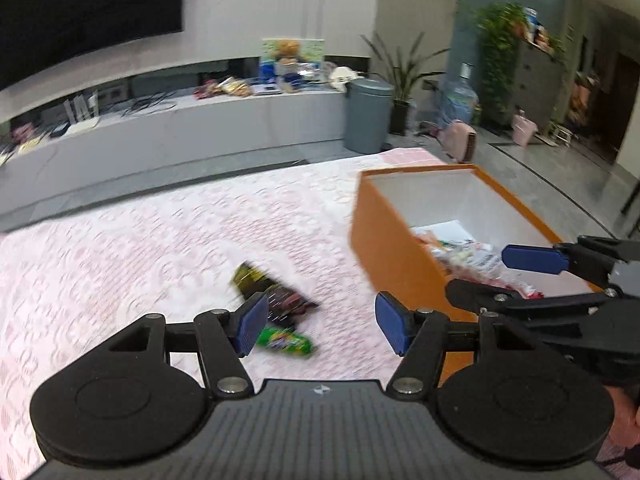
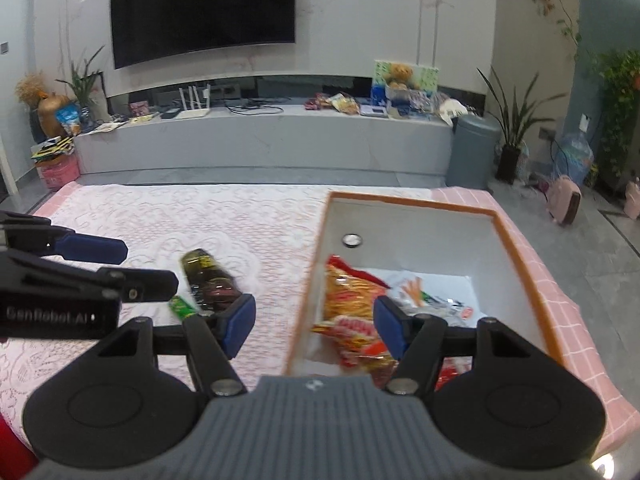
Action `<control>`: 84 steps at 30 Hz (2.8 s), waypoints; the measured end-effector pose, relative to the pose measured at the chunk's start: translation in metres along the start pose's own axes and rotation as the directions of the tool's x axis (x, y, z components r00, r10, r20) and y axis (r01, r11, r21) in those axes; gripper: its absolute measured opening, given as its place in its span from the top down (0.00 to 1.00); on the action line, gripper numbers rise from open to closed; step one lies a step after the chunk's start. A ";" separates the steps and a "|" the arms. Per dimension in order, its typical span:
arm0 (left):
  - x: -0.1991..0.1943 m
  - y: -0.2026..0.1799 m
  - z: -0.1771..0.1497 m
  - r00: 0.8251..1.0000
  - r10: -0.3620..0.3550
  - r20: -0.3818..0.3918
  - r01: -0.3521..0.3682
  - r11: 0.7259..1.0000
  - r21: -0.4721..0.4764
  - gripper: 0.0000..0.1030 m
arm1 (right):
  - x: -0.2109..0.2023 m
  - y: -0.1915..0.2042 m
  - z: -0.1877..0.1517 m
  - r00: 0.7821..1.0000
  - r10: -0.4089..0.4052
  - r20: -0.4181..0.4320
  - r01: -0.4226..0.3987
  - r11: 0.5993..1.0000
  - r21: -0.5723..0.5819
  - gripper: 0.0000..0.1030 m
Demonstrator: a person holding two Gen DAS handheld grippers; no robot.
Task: Organize snacks
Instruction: 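Move both open grippers back toward the green sausage and dark pack, then grasp the green sausage with the left gripper while the right gripper grasps the dark meat pack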
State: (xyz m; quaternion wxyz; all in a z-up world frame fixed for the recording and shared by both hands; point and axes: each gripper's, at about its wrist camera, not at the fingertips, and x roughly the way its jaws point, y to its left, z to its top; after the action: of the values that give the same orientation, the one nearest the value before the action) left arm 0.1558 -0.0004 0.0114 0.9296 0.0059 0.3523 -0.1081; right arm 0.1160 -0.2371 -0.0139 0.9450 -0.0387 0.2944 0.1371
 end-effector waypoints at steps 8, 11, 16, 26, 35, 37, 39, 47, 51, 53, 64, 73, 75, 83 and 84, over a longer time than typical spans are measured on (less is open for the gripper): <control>0.006 0.048 -0.025 0.997 0.039 -0.066 -0.044 0.996 -0.072 0.30 | 0.020 0.053 -0.011 0.997 0.069 -0.032 -0.071 0.994 -0.088 0.38; 0.012 0.060 -0.032 0.995 0.030 -0.093 -0.038 0.996 -0.084 0.31 | 0.032 0.068 -0.012 0.996 0.082 -0.046 -0.087 0.989 -0.121 0.40; 0.027 0.077 -0.039 0.990 0.023 -0.138 -0.038 0.994 -0.103 0.36 | 0.056 0.083 -0.009 0.993 0.093 -0.078 -0.105 0.981 -0.161 0.48; 0.066 0.090 -0.034 0.976 -0.020 -0.217 -0.006 0.993 -0.120 0.50 | 0.109 0.091 -0.004 0.978 0.094 -0.186 -0.128 0.976 -0.175 0.53; 0.096 0.097 -0.031 0.967 -0.076 -0.245 0.017 0.972 -0.235 0.50 | 0.154 0.089 0.000 0.964 -0.005 -0.266 -0.048 0.980 -0.193 0.64; 0.099 0.100 -0.032 0.965 -0.079 -0.248 0.015 0.968 -0.249 0.50 | 0.162 0.090 -0.003 0.958 -0.028 -0.286 -0.031 0.980 -0.199 0.64; 0.100 0.102 -0.033 0.965 -0.082 -0.250 0.017 0.967 -0.253 0.50 | 0.165 0.090 -0.005 0.956 -0.034 -0.292 -0.029 0.978 -0.208 0.64; 0.101 0.113 -0.035 0.962 -0.111 -0.248 0.029 0.949 -0.314 0.50 | 0.169 0.090 -0.015 0.940 0.034 -0.340 -0.085 0.987 -0.136 0.64; 0.103 0.115 -0.036 0.959 -0.133 -0.250 0.040 0.937 -0.348 0.50 | 0.163 0.099 -0.018 0.936 0.098 -0.339 -0.149 0.980 -0.128 0.64; 0.104 0.115 -0.037 0.956 -0.143 -0.254 0.044 0.932 -0.359 0.50 | 0.162 0.103 -0.020 0.931 0.118 -0.346 -0.170 0.978 -0.123 0.63; 0.107 0.093 -0.040 0.952 -0.049 -0.303 -0.058 0.941 -0.333 0.56 | 0.159 0.091 -0.023 0.929 0.126 -0.347 -0.164 0.983 -0.083 0.61; 0.105 0.082 -0.041 0.947 -0.037 -0.319 -0.058 0.957 -0.283 0.73 | 0.155 0.090 -0.024 0.932 0.141 -0.333 -0.183 0.979 -0.096 0.59; 0.103 0.084 -0.039 0.948 -0.050 -0.314 -0.045 0.957 -0.288 0.74 | 0.152 0.090 -0.022 0.935 0.143 -0.325 -0.185 0.977 -0.102 0.59; 0.090 0.117 -0.018 0.958 0.047 -0.283 -0.122 0.960 -0.253 0.75 | 0.160 0.092 0.004 0.950 0.131 -0.283 -0.174 0.976 -0.133 0.55; 0.092 0.122 -0.019 0.958 0.038 -0.286 -0.117 0.957 -0.264 0.75 | 0.164 0.094 0.008 0.954 0.126 -0.273 -0.170 0.975 -0.144 0.53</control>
State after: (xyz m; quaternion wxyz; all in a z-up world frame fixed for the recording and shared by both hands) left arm 0.2361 0.1026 -0.0712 0.8661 -0.0958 0.4902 -0.0186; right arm 0.2229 -0.1074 -0.0994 0.8783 -0.1126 0.4066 0.2252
